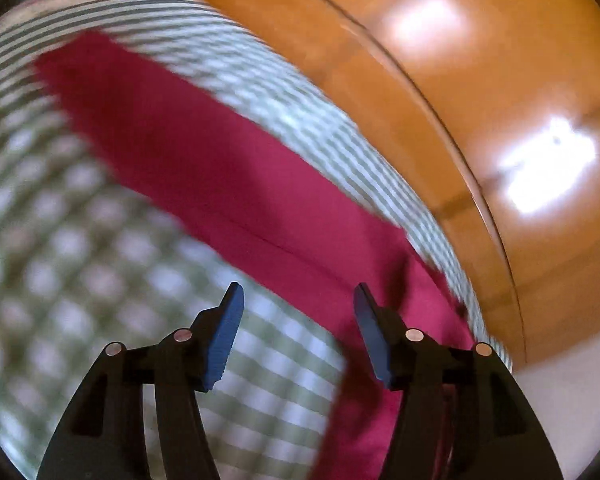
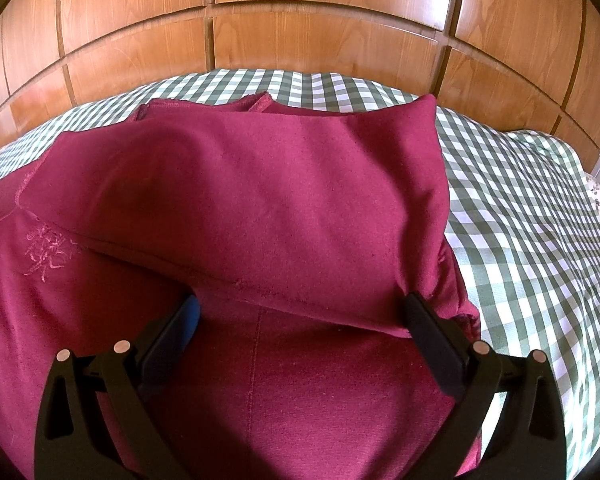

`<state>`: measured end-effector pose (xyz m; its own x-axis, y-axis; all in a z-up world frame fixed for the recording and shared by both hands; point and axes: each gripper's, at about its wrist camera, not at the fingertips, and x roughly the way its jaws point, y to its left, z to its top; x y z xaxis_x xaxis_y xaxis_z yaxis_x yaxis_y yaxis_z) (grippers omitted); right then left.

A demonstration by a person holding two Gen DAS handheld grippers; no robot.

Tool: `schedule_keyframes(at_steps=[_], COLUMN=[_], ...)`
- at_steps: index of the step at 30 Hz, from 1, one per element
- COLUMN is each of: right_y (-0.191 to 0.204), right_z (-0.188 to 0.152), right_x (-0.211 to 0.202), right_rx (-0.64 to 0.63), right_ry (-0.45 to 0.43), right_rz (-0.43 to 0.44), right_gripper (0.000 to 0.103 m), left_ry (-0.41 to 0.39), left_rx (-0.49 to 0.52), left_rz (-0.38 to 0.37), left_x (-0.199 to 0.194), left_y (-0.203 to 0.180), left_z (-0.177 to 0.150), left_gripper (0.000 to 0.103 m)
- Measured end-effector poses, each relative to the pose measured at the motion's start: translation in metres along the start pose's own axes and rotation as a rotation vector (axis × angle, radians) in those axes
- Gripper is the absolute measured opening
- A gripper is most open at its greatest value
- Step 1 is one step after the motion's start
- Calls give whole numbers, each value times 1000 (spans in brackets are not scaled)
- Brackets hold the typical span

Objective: Fold small clothes

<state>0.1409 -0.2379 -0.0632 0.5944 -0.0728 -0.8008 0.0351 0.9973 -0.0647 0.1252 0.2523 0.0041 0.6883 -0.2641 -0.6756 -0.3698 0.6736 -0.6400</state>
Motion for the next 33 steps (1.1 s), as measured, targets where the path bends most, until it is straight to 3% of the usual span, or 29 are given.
schedule_keyframes(at_steps=[5, 10, 12, 13, 14, 16, 19, 25, 33], right_y=[2, 3, 3, 3, 3, 4, 4, 4, 4], right_z=[0, -1, 0, -1, -1, -1, -1, -1, -2], right_x=[0, 1, 1, 1, 1, 1, 1, 1, 1], right_rx=[-3, -5, -6, -7, -7, -8, -7, -8, -4], right_ry=[1, 1, 2, 2, 2, 3, 3, 2, 2], right_rz=[-9, -15, -18, -19, -20, -22, -22, -23, -21], right_gripper=[101, 101, 101, 101, 101, 101, 101, 101, 101], left_ry=[-128, -173, -180, -178, -174, -169, -189, -195, -25], left_rx=[-220, -400, -441, -431, -411, -371, -289, -5, 372], left_rz=[65, 92, 83, 79, 93, 142, 145, -10, -152], left_x=[-22, -25, -20, -16, -16, -13, -20, -25, 30], left_y=[67, 120, 130, 130, 131, 128, 111, 23, -107], left_z=[53, 90, 98, 103, 107, 112, 114, 90, -4], left_gripper=[56, 56, 51, 42, 25, 9, 8, 8, 8])
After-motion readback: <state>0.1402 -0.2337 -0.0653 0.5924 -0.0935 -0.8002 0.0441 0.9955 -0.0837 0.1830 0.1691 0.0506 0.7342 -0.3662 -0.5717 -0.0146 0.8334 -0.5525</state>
